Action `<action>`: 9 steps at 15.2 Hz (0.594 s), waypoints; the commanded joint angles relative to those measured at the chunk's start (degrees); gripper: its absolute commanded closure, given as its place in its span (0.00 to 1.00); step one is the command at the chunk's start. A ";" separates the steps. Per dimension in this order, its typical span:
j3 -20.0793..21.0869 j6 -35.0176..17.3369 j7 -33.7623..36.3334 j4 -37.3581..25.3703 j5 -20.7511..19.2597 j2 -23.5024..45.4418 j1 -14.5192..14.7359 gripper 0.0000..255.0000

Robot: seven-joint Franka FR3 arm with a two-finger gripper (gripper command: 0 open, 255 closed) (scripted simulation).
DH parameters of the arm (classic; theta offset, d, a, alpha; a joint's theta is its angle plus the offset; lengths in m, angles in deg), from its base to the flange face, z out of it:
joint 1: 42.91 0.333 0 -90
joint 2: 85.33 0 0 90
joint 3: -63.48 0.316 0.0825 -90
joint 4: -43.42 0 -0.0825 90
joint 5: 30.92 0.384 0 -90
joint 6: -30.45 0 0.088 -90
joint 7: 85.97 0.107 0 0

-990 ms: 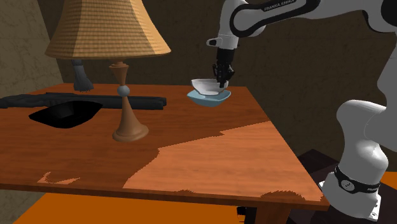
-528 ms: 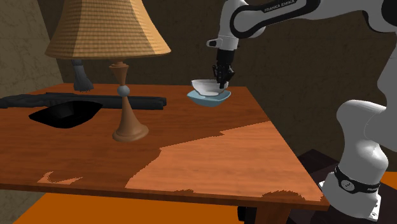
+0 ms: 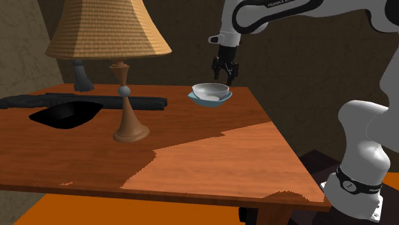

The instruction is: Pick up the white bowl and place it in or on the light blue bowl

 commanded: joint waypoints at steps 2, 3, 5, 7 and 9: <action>0.50 5.03 0.34 -4.39 -0.37 -0.73 0.20 0.00; 0.50 5.03 0.33 -4.39 -0.37 -0.73 0.19 0.00; 0.50 5.03 0.34 -4.39 -0.37 -0.73 0.19 0.00; 0.50 5.03 0.33 -4.39 -0.37 -0.73 0.19 0.00; 0.50 5.03 0.33 -4.39 -0.37 -0.73 0.19 0.00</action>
